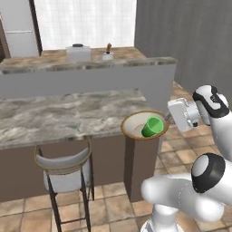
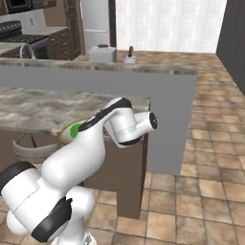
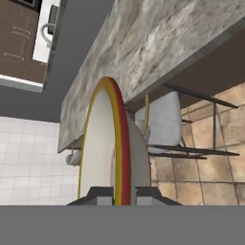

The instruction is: Place the cup inside the bowl on the dining table and move the bowl to any counter.

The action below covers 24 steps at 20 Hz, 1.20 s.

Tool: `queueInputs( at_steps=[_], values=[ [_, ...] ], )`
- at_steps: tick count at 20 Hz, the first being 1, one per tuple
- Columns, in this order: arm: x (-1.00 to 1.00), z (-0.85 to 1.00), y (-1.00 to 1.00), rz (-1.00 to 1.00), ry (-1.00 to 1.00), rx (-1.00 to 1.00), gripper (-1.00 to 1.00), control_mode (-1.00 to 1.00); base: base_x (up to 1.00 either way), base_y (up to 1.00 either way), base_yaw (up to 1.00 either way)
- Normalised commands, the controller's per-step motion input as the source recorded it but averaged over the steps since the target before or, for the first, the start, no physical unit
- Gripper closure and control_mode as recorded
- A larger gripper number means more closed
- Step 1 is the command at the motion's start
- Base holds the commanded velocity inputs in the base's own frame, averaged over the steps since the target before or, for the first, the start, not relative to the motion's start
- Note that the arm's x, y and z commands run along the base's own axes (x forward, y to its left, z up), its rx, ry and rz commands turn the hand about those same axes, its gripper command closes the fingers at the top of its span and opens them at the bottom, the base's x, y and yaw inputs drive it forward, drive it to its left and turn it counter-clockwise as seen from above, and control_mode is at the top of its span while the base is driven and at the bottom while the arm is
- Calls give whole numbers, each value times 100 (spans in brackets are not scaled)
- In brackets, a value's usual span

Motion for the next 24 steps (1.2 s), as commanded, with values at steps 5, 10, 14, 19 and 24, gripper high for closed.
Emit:
queueInputs(
  at_steps=[5,10,14,19,24],
  values=[
    [0,0,0,0,0,0,100,100,26,-71,0],
    [0,0,0,0,0,0,100,100,30,-72,0],
    [0,0,0,0,0,0,100,100,37,-71,0],
    [0,0,0,0,0,0,100,100,38,-69,0],
    [0,0,0,0,0,0,100,100,38,-67,0]
  ],
)
